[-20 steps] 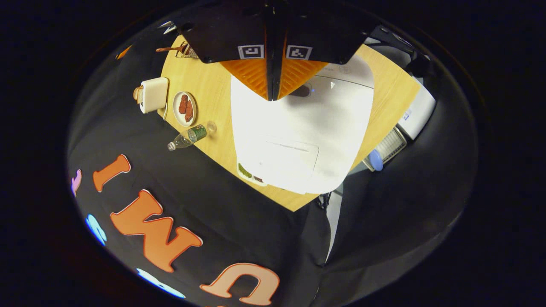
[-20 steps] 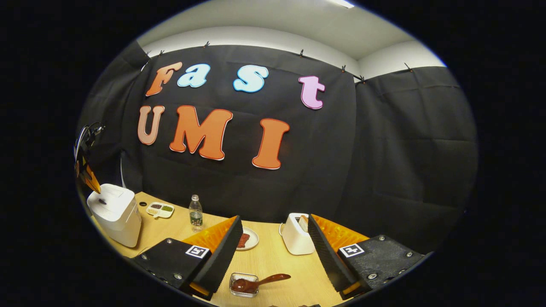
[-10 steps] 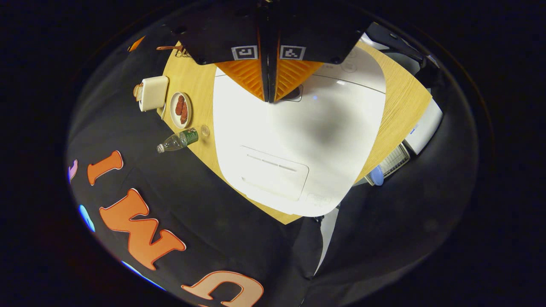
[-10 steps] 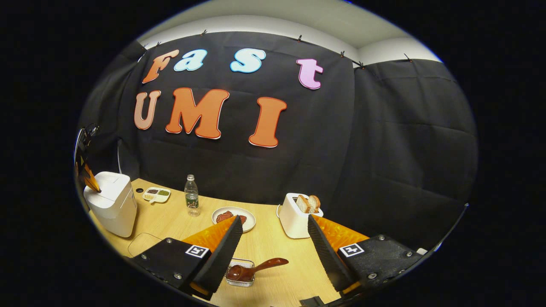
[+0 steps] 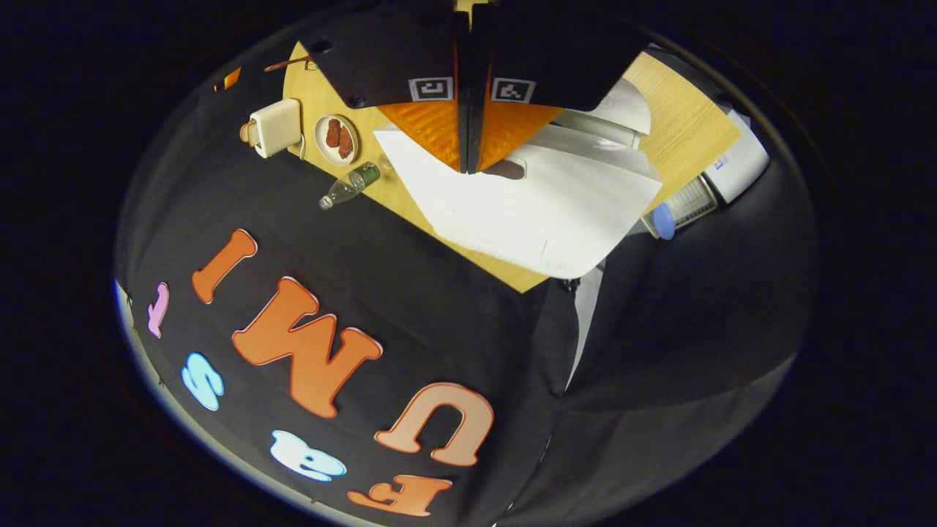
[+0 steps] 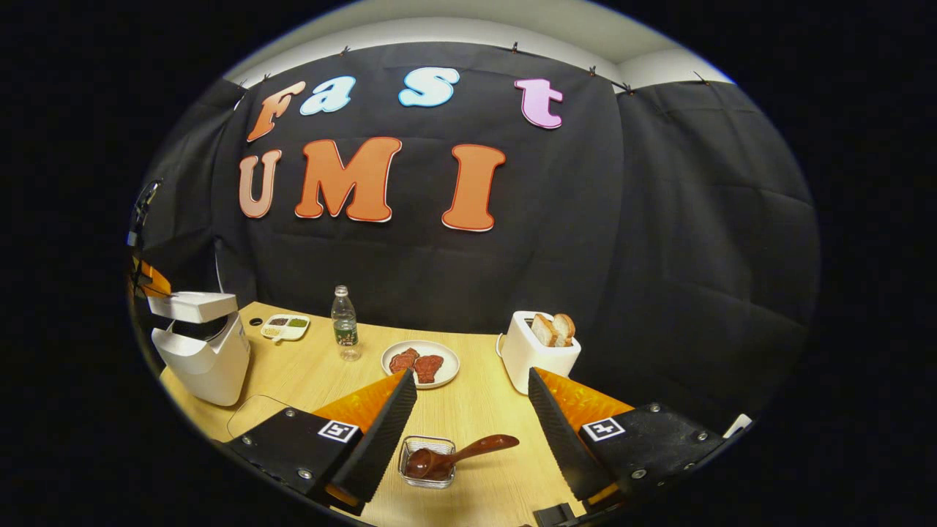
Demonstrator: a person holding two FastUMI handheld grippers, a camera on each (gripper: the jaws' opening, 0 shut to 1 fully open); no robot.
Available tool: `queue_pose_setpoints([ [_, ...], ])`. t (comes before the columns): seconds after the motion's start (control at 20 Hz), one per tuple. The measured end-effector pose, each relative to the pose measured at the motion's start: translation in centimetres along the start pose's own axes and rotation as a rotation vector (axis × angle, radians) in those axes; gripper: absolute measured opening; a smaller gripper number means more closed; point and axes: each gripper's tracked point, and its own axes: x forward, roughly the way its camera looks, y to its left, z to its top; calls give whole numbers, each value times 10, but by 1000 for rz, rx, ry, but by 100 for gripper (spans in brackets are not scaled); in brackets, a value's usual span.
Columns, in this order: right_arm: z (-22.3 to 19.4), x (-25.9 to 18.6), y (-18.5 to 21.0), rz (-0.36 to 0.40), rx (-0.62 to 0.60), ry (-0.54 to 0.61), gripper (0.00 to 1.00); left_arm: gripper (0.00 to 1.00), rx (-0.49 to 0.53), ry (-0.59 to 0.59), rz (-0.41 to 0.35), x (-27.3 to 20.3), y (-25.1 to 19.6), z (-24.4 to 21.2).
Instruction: Close the left gripper, press the button to open the rice cooker; take a wooden spoon from the chopstick holder with the right hand, scoop a spoonful of rice and pour it into the rice cooker, then put the wooden spoon back into the chopstick holder.
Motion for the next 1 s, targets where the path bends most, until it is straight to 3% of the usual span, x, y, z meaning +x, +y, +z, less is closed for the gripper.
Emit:
queue_pose_setpoints([
  [0.25,-31,8,3,37,33,81,95,5,105,-96,81,-24,-3,6],
  [0.55,-79,18,9,80,161,221,95,5,371,-261,117,-55,-48,14],
  [0.75,-111,28,7,81,229,320,94,6,430,-324,128,-78,-67,15],
  [0.85,-122,31,2,69,279,355,94,11,431,-332,130,-84,-71,9],
  [1.0,-133,36,4,88,349,393,92,31,440,-320,136,-92,-71,-1],
])
